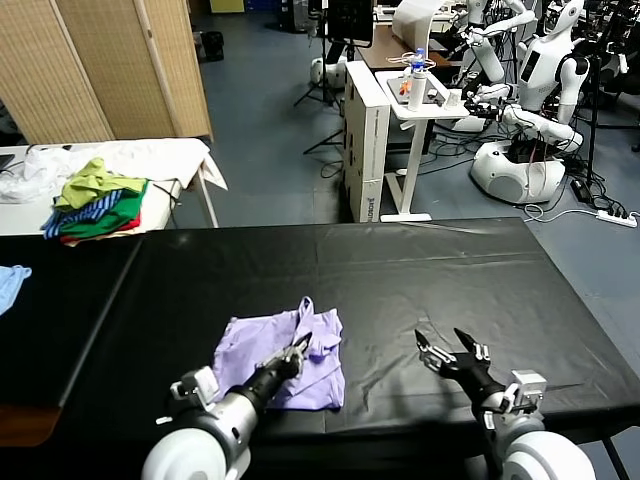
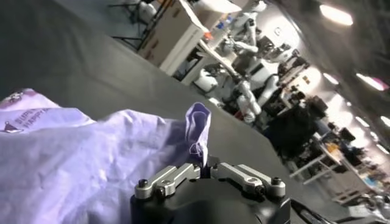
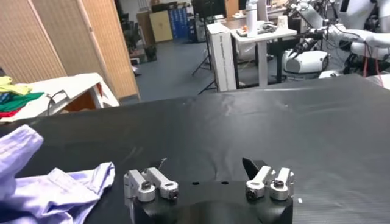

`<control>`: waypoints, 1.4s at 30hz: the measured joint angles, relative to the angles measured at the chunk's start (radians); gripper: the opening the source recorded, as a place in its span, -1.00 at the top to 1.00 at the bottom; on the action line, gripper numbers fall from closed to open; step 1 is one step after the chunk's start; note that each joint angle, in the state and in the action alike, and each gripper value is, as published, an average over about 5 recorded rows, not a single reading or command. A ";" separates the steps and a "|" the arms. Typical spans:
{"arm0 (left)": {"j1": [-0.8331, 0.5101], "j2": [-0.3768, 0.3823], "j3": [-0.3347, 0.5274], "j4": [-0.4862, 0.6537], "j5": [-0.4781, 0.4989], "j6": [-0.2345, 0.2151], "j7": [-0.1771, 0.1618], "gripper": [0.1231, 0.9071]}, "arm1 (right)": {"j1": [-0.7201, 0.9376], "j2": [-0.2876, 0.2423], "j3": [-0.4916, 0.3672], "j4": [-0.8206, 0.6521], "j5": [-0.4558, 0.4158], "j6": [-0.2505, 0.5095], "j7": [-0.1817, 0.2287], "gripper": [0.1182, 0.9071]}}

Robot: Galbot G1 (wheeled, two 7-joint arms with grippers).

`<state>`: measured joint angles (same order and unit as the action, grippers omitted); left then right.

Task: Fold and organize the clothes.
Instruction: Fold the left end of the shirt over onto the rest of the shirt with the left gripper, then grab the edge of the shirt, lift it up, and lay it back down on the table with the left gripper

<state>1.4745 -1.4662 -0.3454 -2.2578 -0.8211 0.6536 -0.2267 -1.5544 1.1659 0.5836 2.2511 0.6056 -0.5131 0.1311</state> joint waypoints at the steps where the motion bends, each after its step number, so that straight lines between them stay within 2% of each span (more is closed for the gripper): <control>1: -0.003 -0.003 0.002 0.005 0.009 -0.002 0.000 0.83 | 0.000 0.000 0.000 0.000 0.000 0.000 0.000 -1.00; 11: -0.011 -0.037 0.028 0.047 0.055 -0.015 0.007 0.83 | 0.004 -0.001 -0.008 -0.003 -0.003 0.000 -0.002 -1.00; 15: -0.009 -0.052 0.037 0.062 0.105 -0.035 0.019 0.83 | 0.017 -0.013 -0.021 -0.012 -0.003 0.000 -0.009 -1.00; 18: -0.003 -0.065 0.044 0.073 0.134 -0.045 0.031 0.64 | 0.029 -0.023 -0.035 -0.021 -0.003 -0.001 -0.017 -1.00; 21: 0.006 -0.079 0.053 0.075 0.134 -0.048 0.035 0.21 | 0.043 -0.038 -0.056 -0.028 -0.002 -0.001 -0.029 -1.00; 26: 0.024 -0.094 0.060 0.052 0.076 -0.041 0.041 -0.61 | 0.073 -0.075 -0.105 -0.036 0.029 -0.007 -0.043 -1.00; 29: 0.024 -0.086 0.047 0.035 0.082 -0.051 0.060 -0.92 | 0.103 -0.096 -0.141 -0.045 0.057 -0.013 -0.043 -1.00; 32: 0.012 -0.065 0.016 0.025 0.128 -0.086 0.077 -0.99 | 0.151 -0.107 -0.190 -0.066 0.068 -0.018 -0.041 -1.00; 36: 0.003 -0.018 -0.047 0.022 0.209 -0.132 0.084 -1.00 | 0.237 -0.098 -0.276 -0.118 0.071 -0.020 -0.035 -1.00; 42: 0.031 0.028 -0.121 0.024 0.305 -0.157 0.085 -1.00 | 0.353 -0.059 -0.388 -0.211 0.100 -0.023 -0.025 -1.00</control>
<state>1.5058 -1.4379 -0.4661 -2.2333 -0.5160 0.4963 -0.1414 -1.2018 1.1070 0.1958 2.0402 0.7057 -0.5365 0.1060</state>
